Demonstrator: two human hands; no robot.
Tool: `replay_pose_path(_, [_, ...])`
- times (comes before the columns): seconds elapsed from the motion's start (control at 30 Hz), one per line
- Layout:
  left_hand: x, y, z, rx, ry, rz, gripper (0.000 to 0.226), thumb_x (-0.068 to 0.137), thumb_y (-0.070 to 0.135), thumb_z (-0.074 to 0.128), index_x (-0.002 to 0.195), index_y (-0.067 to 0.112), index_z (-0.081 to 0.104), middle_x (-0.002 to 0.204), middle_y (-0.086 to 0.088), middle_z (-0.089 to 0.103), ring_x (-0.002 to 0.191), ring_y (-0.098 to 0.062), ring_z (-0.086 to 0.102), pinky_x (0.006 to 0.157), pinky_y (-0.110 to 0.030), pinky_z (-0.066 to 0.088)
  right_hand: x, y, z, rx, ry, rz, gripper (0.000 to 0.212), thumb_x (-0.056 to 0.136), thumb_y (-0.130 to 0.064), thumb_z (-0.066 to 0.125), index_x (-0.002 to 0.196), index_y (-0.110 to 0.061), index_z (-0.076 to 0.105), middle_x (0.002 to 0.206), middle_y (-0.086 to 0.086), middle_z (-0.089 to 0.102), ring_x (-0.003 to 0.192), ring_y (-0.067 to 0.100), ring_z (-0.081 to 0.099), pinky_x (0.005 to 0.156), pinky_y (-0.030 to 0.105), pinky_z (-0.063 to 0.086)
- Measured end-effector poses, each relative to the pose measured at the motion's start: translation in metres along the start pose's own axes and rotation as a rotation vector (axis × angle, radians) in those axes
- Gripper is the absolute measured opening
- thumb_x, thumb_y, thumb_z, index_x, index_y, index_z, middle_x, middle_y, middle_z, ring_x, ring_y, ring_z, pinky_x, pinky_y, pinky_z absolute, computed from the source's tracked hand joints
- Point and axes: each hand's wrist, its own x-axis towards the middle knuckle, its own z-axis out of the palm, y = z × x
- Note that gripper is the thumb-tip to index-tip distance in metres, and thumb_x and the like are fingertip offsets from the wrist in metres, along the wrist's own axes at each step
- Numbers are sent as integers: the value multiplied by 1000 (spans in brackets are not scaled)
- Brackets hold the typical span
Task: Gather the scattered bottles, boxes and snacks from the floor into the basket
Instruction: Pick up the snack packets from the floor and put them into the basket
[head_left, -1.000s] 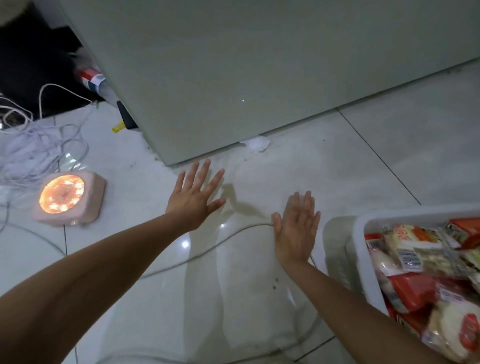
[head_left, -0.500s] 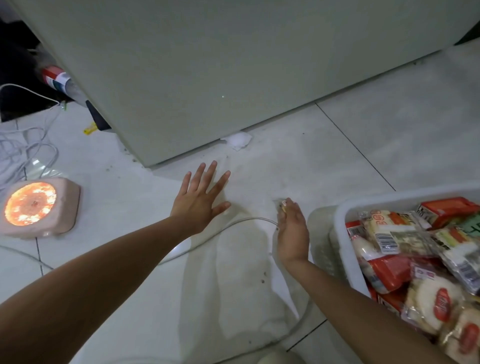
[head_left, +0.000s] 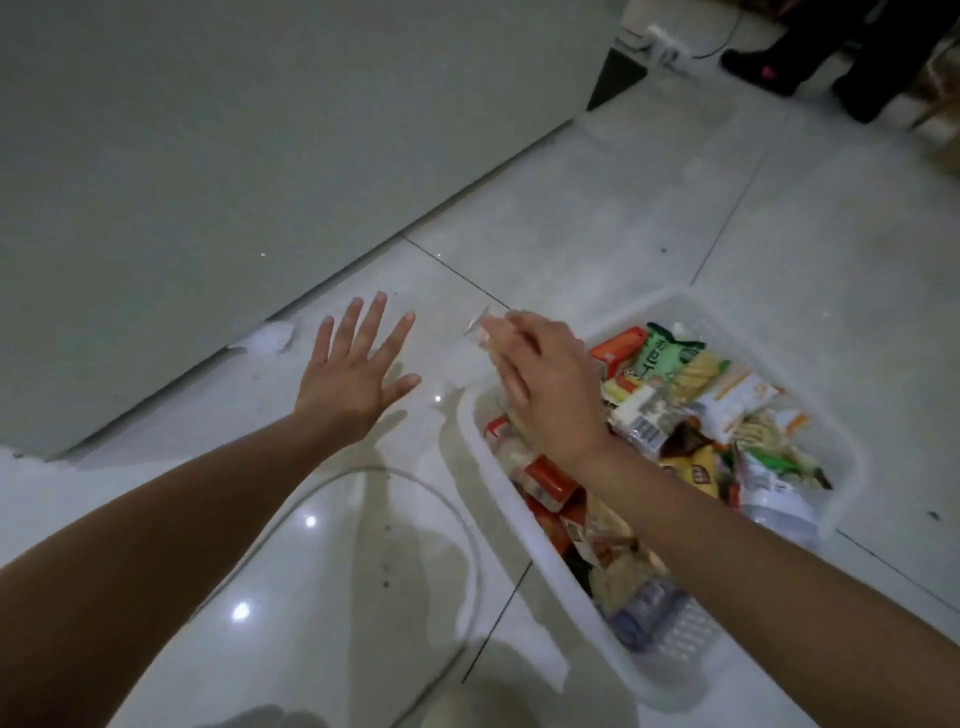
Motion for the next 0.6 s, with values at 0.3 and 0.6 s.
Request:
replay_pose_path(0.3, [75,130,-55,27,33,455,75,85,68,6,148,34,-17,157,-2,-23,145,-23,-21,116,-43,-12,-93,163,-99,-350,-76,1294,37,92,-20,48,128,-11,51,134,22,39,122,42,37,100,45,34])
replay_pose_path(0.6, [78,161,-76,46,-48,521,79,78,73,-10,147,34,-18,158,-4,-21,146,-24,-18,116,-45,-9,-89,172,-116,-219,-478,1408,54,99,-46,22,149,-28,20,159,8,13,145,30,10,115,50,1])
